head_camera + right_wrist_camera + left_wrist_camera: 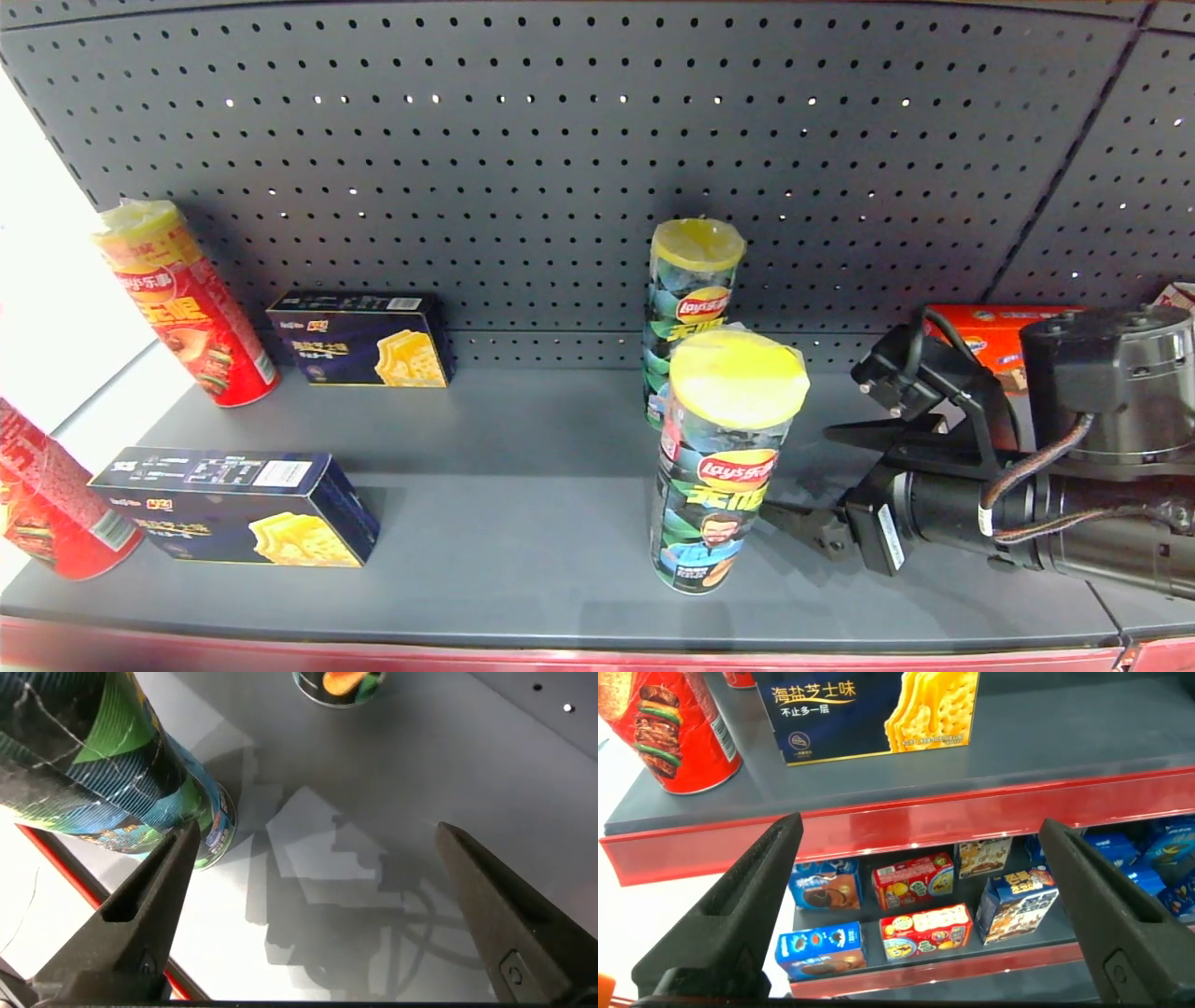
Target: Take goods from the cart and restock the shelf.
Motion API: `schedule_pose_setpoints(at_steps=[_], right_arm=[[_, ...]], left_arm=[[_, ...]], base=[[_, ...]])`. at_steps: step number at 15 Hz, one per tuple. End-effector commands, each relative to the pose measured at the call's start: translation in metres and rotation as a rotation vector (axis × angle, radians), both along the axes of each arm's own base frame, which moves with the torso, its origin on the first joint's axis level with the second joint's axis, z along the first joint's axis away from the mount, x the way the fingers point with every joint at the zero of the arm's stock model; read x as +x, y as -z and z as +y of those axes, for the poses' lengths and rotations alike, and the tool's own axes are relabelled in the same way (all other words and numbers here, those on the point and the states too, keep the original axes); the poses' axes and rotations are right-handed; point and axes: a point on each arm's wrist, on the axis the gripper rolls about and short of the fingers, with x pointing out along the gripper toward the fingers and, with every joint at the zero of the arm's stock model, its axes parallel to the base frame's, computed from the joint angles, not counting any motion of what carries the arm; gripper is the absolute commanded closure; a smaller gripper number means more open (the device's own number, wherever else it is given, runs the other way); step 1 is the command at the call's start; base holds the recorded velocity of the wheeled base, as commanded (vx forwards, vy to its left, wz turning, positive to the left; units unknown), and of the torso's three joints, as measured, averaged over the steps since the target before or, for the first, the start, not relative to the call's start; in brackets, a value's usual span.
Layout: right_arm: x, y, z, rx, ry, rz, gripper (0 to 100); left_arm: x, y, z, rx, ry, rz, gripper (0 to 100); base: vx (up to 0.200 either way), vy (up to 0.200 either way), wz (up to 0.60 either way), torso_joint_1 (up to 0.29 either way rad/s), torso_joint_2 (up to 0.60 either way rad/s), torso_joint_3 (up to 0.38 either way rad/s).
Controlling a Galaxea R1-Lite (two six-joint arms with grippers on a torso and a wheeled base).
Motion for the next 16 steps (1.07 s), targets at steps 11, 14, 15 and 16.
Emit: schedule_pose_setpoints(at_steps=[11, 14, 15, 16], right_arm=[[-0.019, -0.018, -0.044, 0.062, 0.115, -0.081, 0], [-0.043, -0.047, -0.089, 0.14, 0.274, -0.233, 0], [-0.056, -0.052, -0.104, 0.157, 0.337, -0.283, 0], [-0.073, -0.052, -0.12, 0.165, 0.409, -0.33, 0]], left_arm=[[0.0, 0.0, 0.0, 0.0, 0.0, 0.001, 0], [0.0, 0.0, 0.0, 0.002, 0.0, 0.001, 0], [0.0, 0.0, 0.0, 0.002, 0.003, 0.001, 0], [0.0, 0.0, 0.0, 0.002, 0.001, 0.001, 0]], base=[[0.0, 0.0, 0.0, 0.0, 0.0, 0.0], [0.0, 0.0, 0.0, 0.0, 0.0, 0.0], [0.0, 0.0, 0.0, 0.0, 0.0, 0.0], [0.0, 0.0, 0.0, 0.0, 0.0, 0.0]])
